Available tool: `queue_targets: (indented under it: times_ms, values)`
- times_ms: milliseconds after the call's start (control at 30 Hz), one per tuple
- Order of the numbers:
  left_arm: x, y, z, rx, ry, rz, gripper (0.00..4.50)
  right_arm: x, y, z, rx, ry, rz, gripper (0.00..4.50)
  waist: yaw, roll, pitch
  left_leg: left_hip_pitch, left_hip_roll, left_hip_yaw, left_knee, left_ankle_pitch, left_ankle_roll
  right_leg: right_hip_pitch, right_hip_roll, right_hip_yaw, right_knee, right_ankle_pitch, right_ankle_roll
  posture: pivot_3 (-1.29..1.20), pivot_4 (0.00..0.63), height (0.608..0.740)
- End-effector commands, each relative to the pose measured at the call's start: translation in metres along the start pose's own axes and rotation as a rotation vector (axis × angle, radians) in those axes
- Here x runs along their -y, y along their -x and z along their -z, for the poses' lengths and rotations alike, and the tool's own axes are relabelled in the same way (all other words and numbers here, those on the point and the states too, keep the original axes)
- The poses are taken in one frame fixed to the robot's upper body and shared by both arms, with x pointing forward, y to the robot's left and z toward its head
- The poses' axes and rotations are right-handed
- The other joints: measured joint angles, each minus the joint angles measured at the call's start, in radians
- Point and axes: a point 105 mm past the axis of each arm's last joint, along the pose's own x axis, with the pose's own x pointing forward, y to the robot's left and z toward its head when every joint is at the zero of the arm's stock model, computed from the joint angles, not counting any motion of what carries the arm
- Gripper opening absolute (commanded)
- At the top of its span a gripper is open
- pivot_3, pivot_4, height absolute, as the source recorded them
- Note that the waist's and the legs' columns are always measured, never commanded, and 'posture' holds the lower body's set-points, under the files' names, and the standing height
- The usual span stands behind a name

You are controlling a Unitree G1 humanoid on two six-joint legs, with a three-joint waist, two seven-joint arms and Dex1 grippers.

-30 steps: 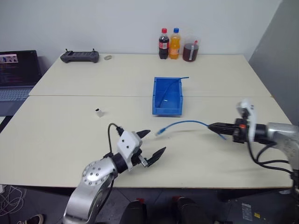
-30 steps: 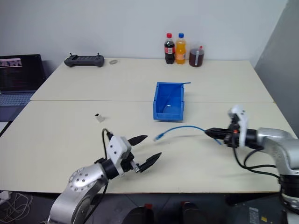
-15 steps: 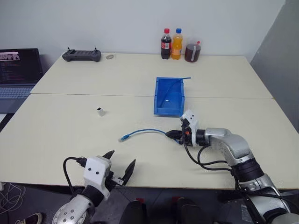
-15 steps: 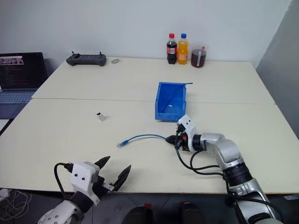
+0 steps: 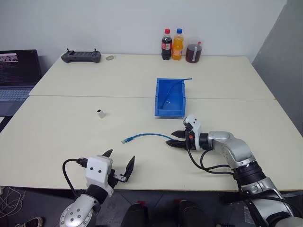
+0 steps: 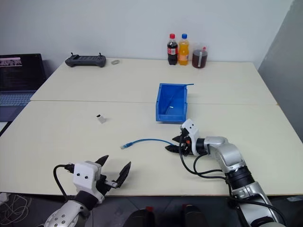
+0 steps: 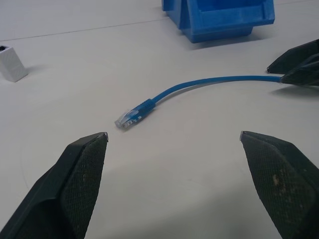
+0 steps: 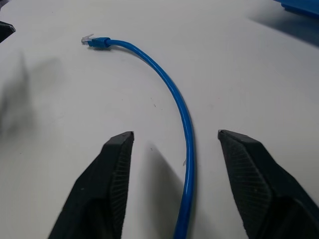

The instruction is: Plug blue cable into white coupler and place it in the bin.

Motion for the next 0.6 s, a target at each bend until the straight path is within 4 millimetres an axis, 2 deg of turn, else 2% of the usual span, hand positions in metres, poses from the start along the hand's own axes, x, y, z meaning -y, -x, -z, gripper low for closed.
queue_targets:
  times_ms: [33, 100, 200, 300, 467, 600]
  values:
    - [-0.014, 0.0, -0.011, 0.03, -0.047, -0.002, 4.5, -0.006, 0.017, -0.019, 0.073, 0.045, -0.003, 4.03, 0.001, 0.0, 0.0, 0.0, 0.0, 0.0, 0.0, 0.0, 0.0, 0.0, 0.0, 0.0, 0.0, 0.0, 0.0, 0.0, 0.15, 0.74]
    - [-0.029, -0.005, -0.018, 0.023, -0.083, 0.028, 4.5, -0.014, 0.031, -0.028, 0.102, 0.052, -0.037, 4.48, 0.004, 0.0, 0.0, 0.0, 0.0, -0.001, 0.0, 0.0, 0.0, 0.0, 0.0, -0.001, 0.0, 0.0, 0.0, 0.0, 0.15, 0.74]
    - [-0.043, -0.011, -0.021, -0.001, -0.099, 0.096, 4.5, -0.025, 0.047, -0.034, 0.109, 0.06, -0.087, 4.48, 0.004, 0.0, 0.0, 0.0, 0.0, -0.002, 0.0, 0.0, 0.0, 0.0, 0.0, -0.002, 0.001, 0.0, 0.0, 0.0, 0.15, 0.74]
    - [-0.046, -0.017, -0.018, -0.057, -0.108, 0.246, 4.5, -0.036, 0.059, -0.04, 0.115, 0.071, -0.135, 4.48, 0.0, 0.0, 0.0, 0.0, 0.0, -0.001, 0.0, 0.0, 0.0, 0.0, 0.0, -0.002, 0.0, 0.0, 0.0, 0.0, 0.15, 0.74]
    - [-0.048, -0.03, -0.014, -0.12, -0.105, 0.426, 4.5, -0.041, 0.065, -0.046, 0.109, 0.074, -0.162, 4.48, 0.0, 0.0, 0.0, 0.0, 0.001, -0.001, 0.0, 0.0, 0.0, 0.0, 0.0, -0.002, 0.0, 0.0, 0.0, 0.0, 0.15, 0.74]
    - [-0.059, -0.05, -0.007, -0.185, -0.161, 0.55, 4.5, -0.038, 0.065, -0.048, 0.096, 0.091, -0.151, 4.48, 0.003, 0.0, 0.0, 0.0, 0.0, -0.001, 0.0, 0.0, 0.0, -0.001, 0.001, -0.002, 0.0, 0.0, 0.0, 0.0, 0.15, 0.74]
